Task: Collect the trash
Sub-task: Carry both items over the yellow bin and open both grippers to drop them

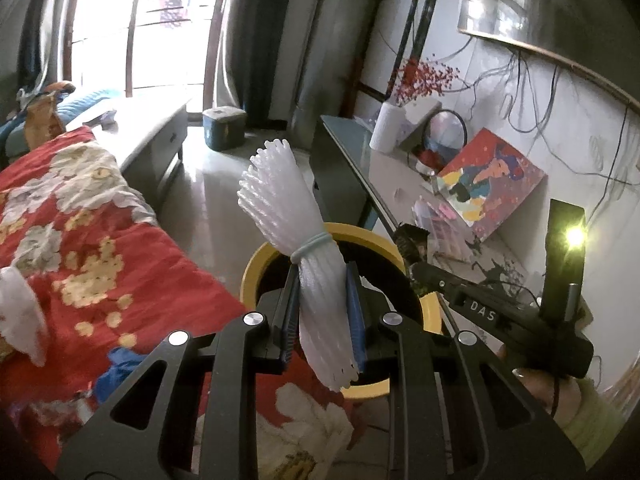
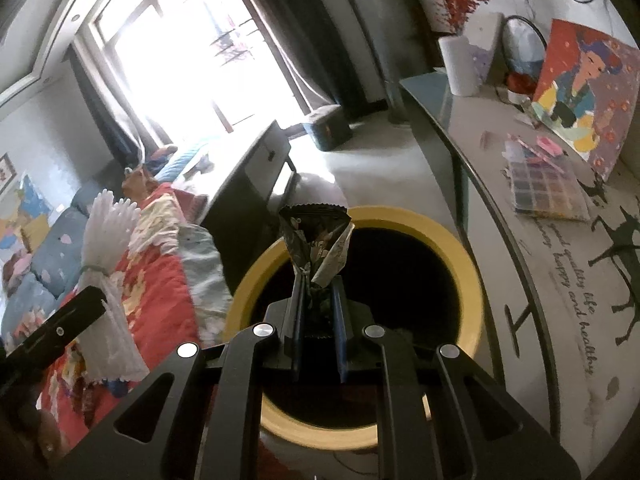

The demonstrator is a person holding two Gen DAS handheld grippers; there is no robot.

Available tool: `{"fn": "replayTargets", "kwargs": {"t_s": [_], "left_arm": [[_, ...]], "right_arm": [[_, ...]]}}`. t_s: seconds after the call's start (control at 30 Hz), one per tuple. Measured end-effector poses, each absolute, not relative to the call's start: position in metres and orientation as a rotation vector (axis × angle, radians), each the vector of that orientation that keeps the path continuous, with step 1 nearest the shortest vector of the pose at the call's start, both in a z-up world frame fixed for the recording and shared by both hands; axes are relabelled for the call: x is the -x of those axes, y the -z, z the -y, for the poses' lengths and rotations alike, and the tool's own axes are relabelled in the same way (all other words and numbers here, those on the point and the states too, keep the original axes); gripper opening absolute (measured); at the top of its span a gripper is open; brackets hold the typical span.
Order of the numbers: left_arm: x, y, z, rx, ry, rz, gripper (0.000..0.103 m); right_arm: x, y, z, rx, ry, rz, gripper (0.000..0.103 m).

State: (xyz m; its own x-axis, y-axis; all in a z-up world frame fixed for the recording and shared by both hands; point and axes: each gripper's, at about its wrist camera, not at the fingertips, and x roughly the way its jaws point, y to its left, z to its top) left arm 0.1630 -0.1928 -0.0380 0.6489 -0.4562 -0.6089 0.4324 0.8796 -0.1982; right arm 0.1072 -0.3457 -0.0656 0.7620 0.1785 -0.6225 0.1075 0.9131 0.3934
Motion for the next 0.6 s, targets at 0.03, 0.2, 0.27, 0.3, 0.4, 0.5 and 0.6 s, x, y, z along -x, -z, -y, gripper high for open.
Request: {"fn": "replayTargets", "kwargs": {"t_s": [0.03,0.2,0.27,0.3,0.4,0.5,0.6], "left_arm": [[-0.166,0.04,0.195,0.032,0.507,-0.707,0.016],[-0.183,0.052,0.207,0.019,0.512,-0.747,0.016],[-0.191,0.059,0.211,0.017,0.513,-0.77,0.016],[-0.193,0.061,0.212,0.017,0.51,-0.776,0.016],[-0.201,0.069,0.217,0.021,0.517,-0.798,0.017],[-0.206,0.075,0.219,0.027,0.513,-0.82,0.029],[-0.207,0.076,0.216,0.046,0.521,-0.824,0.051]], "right_arm": [[-0.108,0.069,0.349,-0.433,-0.034,-0.715,0.013],[-0.112,0.083,0.358,-0.453,-0.029,-0.75,0.013],[-0.113,0.088,0.359,-0.458,-0.026,-0.761,0.013],[-0.114,0.091,0.359,-0.463,-0.029,-0.77,0.013],[-0.116,0.097,0.36,-0.47,-0.032,-0.783,0.02],[-0.117,0.1,0.36,-0.473,-0.014,-0.787,0.03],[-0.116,0.099,0.361,-0.466,0.004,-0.78,0.04]]}}
